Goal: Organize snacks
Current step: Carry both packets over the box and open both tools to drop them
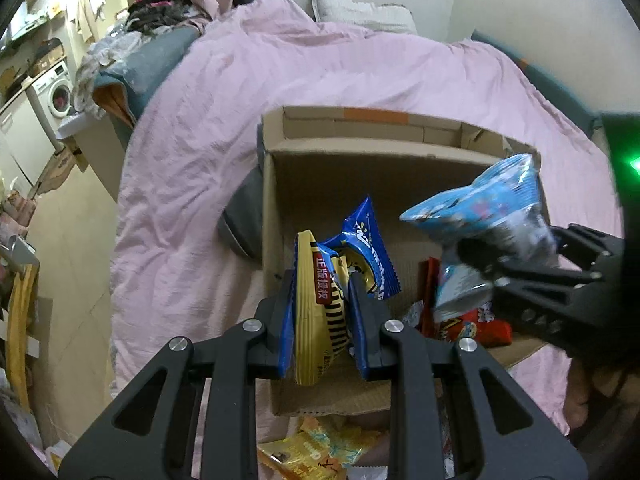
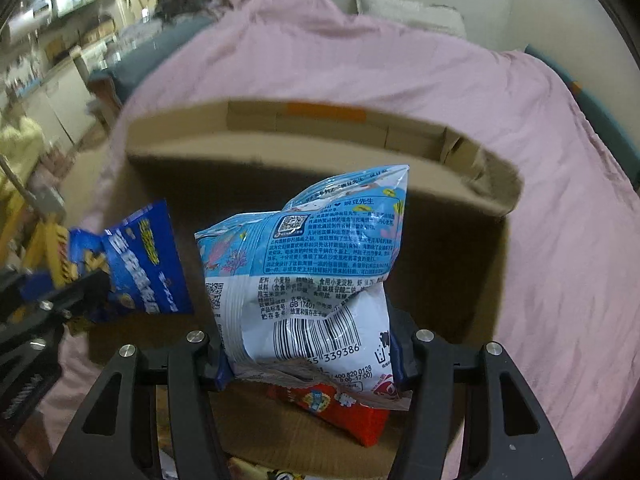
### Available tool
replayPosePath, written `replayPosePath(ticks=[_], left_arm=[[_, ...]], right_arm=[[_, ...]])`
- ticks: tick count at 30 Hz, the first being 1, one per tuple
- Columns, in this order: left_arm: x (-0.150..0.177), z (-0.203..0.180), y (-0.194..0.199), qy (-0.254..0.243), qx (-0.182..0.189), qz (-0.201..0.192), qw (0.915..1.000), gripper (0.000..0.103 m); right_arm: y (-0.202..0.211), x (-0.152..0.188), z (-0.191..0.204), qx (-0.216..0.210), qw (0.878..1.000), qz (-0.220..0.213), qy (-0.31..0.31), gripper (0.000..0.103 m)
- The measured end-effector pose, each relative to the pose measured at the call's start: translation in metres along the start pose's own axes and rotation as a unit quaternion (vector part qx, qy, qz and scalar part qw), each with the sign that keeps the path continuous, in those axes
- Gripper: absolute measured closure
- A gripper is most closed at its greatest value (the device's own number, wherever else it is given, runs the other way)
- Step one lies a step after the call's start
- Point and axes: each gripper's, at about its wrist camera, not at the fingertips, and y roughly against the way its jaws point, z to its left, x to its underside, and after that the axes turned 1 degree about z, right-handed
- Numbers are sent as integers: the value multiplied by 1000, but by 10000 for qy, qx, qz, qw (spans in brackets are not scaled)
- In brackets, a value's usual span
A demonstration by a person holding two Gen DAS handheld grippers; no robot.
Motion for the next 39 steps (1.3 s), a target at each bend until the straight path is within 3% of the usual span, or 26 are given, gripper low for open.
replayPosePath(ticks=[5, 10, 23, 32, 34, 35, 39], left_arm=[[3, -3, -9, -278, -99, 40, 9996, 82], [5, -2, -24, -217, 27, 316, 9993, 82], [9, -6, -40, -259, -10, 574, 9980, 79], [11, -12, -39, -368, 156, 616, 9973, 78], [12, -15, -37, -463, 109, 579, 9972, 66], [12, -16, -36, -484, 93, 554, 9972, 55], [10, -15, -32, -437, 114, 479, 9978, 41]], right_arm=[[-24, 5, 1, 108, 9992, 342, 166, 44], [-42, 10, -3, -100, 9982, 599, 1, 43], [-45, 11, 2, -205, 9975, 669, 33, 41], [-35, 13, -8, -453, 9972, 588, -55, 31], [-34, 15, -11, -495, 9972, 549, -85, 27], [-33, 14, -12, -497, 9974, 516, -103, 25], [-26, 13, -13, -485, 9977, 446, -166, 23]])
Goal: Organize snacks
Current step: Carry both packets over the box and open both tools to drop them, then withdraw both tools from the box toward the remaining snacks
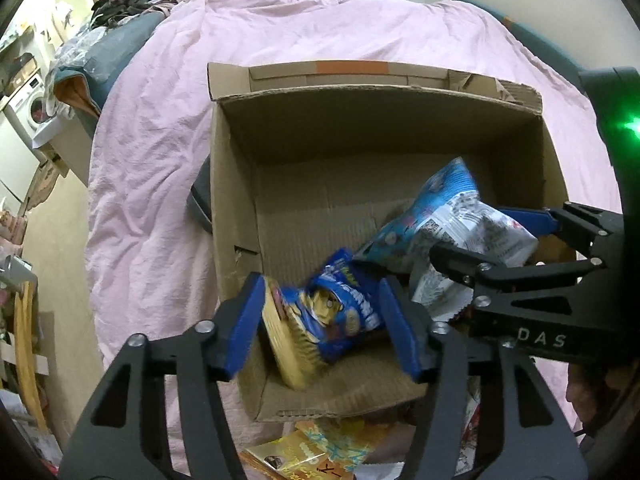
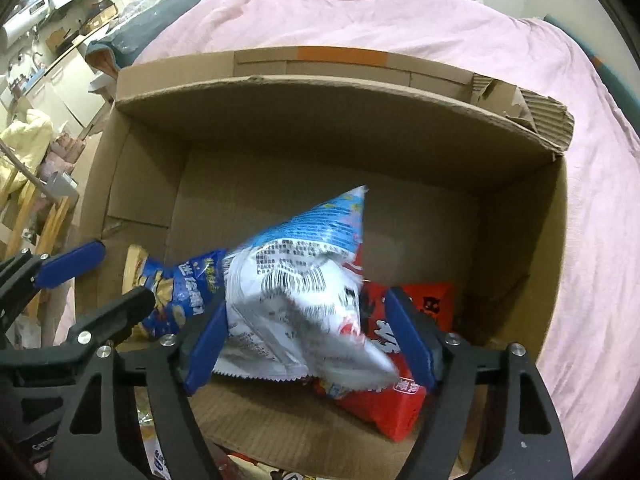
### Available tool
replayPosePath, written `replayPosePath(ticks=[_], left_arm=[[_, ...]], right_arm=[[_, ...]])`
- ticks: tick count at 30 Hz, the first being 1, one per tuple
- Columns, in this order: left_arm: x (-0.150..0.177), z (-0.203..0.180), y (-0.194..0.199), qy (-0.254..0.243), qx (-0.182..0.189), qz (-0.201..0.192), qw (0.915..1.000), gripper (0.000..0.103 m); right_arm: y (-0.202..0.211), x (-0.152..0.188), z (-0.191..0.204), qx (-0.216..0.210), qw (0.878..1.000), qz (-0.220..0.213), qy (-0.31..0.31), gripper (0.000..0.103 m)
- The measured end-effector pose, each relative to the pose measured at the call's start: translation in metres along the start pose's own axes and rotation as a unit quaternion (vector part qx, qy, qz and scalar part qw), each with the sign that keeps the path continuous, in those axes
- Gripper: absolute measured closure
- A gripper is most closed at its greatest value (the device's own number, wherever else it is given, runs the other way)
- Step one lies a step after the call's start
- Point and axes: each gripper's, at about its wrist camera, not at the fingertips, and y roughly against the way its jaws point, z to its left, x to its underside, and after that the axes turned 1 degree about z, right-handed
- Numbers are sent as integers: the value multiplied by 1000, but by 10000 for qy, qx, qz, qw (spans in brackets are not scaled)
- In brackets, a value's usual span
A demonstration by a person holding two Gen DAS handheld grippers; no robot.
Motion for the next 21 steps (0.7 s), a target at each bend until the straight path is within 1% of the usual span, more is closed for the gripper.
replayPosePath(ticks=[2, 3, 6, 9, 10, 13, 15, 17, 19, 21], left_arm=[[-1, 2, 0, 47, -5, -10, 10000, 35], [-1, 2, 0, 68, 16, -11, 10000, 34], [-2, 2, 2, 76, 16, -30, 10000, 33], [-1, 0, 7, -32, -72, -144, 9999, 33], [-1, -1, 9, -55, -77, -184, 9998, 33], [0, -3, 16, -92, -41, -289, 9995, 33], [1, -3, 19, -97, -56, -342, 9994, 32], [3, -3, 22, -120, -161, -414, 9989, 32], [5, -4, 25, -155, -265, -521, 9982, 32], [8, -6, 29, -166, -235, -548, 9981, 32]], right_arm=[[3, 2, -2, 15, 10000, -31, -19, 22], [4, 2, -3, 28, 10000, -52, -19, 20], [12, 2, -6, 80, 9998, -154, -1, 14], [21, -1, -8, 129, 9995, -290, 13, 8], [25, 1, -11, 123, 9994, -327, 10, 7], [36, 1, -16, -17, 9990, -432, -100, 5], [47, 2, -22, -263, 9975, -573, -306, 5], [58, 4, -23, -460, 9956, -704, -424, 4], [68, 5, -21, -489, 9946, -800, -443, 4], [76, 7, -17, -425, 9948, -849, -369, 4]])
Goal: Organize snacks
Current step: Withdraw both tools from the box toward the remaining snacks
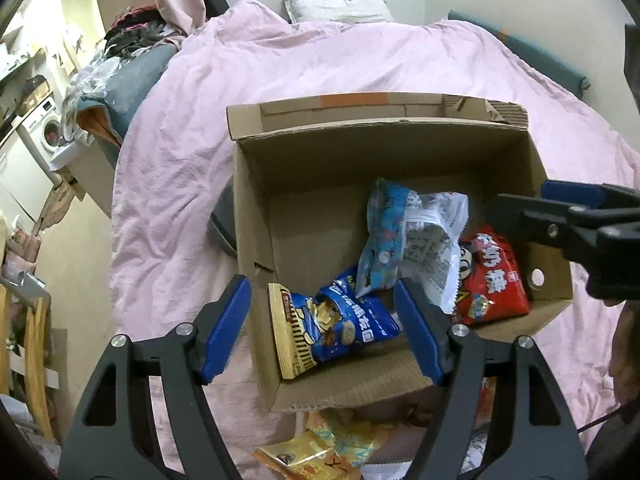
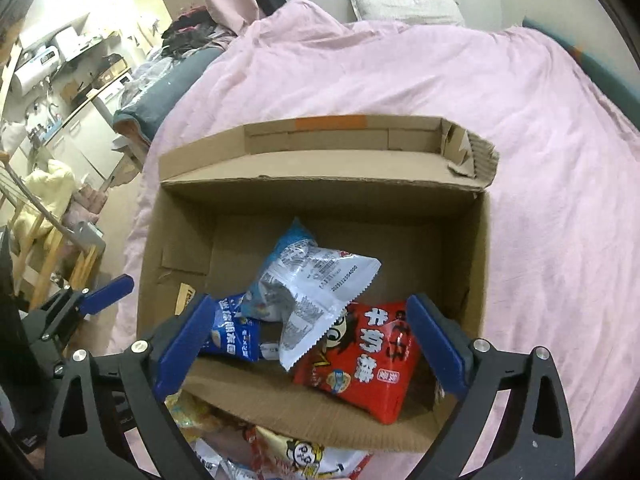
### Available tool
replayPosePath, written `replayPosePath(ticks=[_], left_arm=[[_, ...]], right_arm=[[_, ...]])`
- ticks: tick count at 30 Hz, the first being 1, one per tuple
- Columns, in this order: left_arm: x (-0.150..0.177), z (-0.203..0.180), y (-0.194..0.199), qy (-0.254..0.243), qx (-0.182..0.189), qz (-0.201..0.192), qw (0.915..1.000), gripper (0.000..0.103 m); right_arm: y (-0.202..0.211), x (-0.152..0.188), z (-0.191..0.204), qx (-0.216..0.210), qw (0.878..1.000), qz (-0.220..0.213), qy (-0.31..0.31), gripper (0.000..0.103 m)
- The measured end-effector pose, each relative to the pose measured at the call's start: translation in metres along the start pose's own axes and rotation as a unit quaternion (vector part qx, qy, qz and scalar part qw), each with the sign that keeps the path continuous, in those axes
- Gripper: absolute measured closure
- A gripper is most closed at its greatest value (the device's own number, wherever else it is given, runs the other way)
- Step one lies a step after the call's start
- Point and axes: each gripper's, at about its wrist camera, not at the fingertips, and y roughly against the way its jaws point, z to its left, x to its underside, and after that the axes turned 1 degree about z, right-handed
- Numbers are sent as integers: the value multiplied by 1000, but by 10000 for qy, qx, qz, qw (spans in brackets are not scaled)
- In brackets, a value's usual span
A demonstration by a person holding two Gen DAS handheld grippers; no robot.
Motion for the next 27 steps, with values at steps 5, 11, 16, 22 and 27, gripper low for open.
replayPosePath(ticks=[5, 11, 16, 22, 27], left_arm=[[8, 0, 14, 44, 4, -68, 10000, 32], [23, 8, 31, 211, -55, -83, 9997, 32], [41, 22, 41, 546, 2, 57, 9985, 32], [61, 30, 53, 764, 17, 147, 9970, 32], [76, 34, 61, 876, 20, 212, 9959, 32]], right_arm=[[16, 8, 2, 113, 9999, -91, -26, 4], [30, 27, -8, 108, 9995, -111, -282, 4], [40, 48, -11, 91, 9990, -42, -427, 4], [53, 76, -17, 95, 9979, 13, -634, 4], [66, 97, -36, 180, 9948, 46, -1004, 4]])
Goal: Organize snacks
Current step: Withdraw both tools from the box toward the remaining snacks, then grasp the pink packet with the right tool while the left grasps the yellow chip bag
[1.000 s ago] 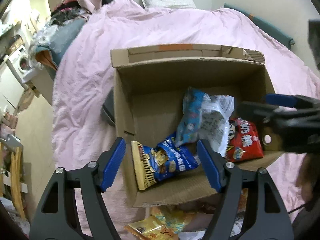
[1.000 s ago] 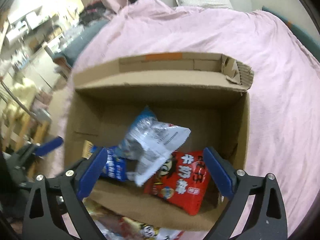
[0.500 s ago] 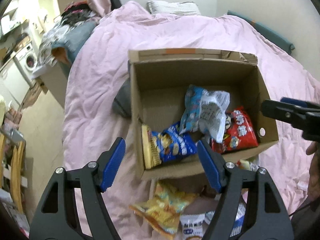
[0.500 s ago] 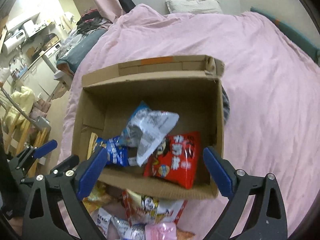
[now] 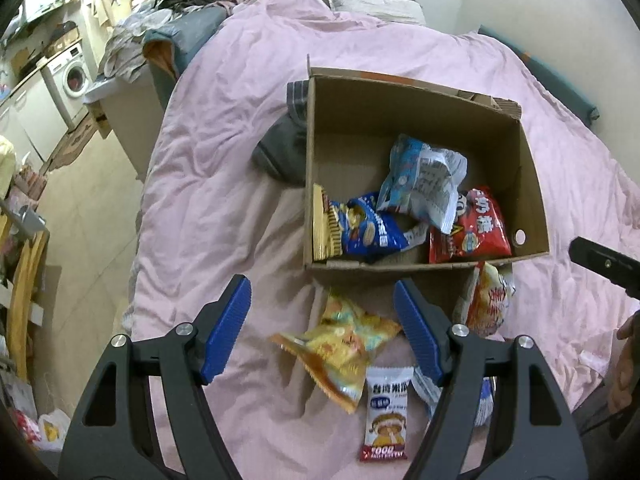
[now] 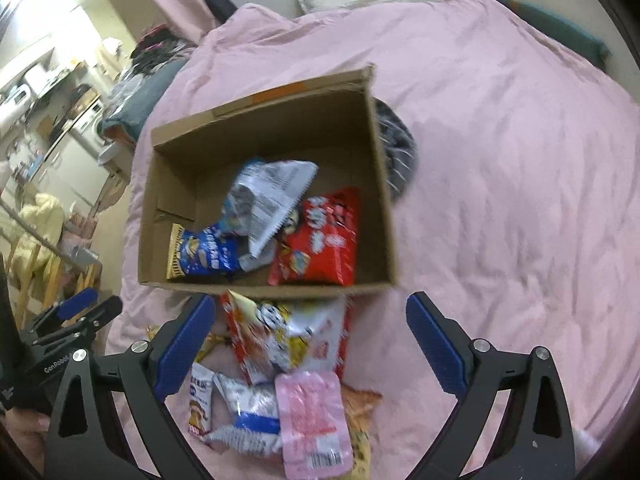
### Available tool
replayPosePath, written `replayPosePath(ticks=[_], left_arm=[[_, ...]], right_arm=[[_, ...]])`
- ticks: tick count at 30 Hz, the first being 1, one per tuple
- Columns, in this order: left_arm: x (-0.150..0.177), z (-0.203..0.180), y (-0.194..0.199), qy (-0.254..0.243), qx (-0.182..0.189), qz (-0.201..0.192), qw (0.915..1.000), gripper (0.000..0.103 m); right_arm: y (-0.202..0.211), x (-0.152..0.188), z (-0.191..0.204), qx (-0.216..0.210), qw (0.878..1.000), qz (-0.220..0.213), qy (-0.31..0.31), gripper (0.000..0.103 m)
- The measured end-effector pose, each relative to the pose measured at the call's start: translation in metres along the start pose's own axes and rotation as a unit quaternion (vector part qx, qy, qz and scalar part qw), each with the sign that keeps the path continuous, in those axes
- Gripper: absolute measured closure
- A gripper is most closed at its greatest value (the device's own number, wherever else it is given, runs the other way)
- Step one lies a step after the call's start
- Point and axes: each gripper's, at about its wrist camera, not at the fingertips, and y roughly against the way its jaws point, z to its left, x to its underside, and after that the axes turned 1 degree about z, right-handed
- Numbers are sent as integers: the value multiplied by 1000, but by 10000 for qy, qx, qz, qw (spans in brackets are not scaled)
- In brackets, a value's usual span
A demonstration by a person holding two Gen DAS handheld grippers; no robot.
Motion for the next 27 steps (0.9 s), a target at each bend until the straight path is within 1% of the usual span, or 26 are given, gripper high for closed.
replayPosePath(ticks=[4, 8, 11, 13, 14, 15, 17, 18, 19, 20, 22, 24, 27], left_arm=[[8, 8, 5, 200, -44, 21, 9998, 32], [14, 17, 3, 396, -120, 140, 9990, 32], [18, 23, 0, 578, -82, 273, 9979, 32], [18, 25, -1, 684, -14, 337, 9971, 32], [19, 25, 0, 717, 16, 355, 9968, 32], [19, 25, 0, 739, 32, 363, 9966, 32], [19, 25, 0, 747, 39, 369, 9965, 32], [19, 25, 0, 742, 46, 373, 9965, 32], [19, 24, 0, 736, 57, 383, 9965, 32], [19, 24, -1, 733, 69, 393, 9965, 32], [19, 23, 0, 730, 99, 418, 9964, 32], [19, 23, 0, 741, 128, 423, 9963, 32], [19, 23, 0, 763, 132, 419, 9961, 32]], right_arm=[[8, 11, -22, -12, 9992, 26, -395, 4], [8, 22, -35, -10, 9980, 116, -619, 4], [-3, 34, -41, -237, 9959, 446, -747, 4], [-16, 43, -40, -555, 9922, 831, -751, 6], [-25, 48, -35, -719, 9892, 1086, -671, 14], [-33, 53, -29, -797, 9867, 1315, -534, 24], [-44, 61, -18, -660, 9855, 1545, -247, 28], [-50, 64, -13, -570, 9848, 1638, -106, 32], [-58, 69, -7, -432, 9827, 1797, 83, 34], [-62, 71, -4, -391, 9811, 1889, 149, 36], [-73, 77, 0, -315, 9772, 2089, 225, 36], [-76, 79, 4, -83, 9768, 2103, 396, 36], [-84, 83, 6, 64, 9726, 2271, 486, 36]])
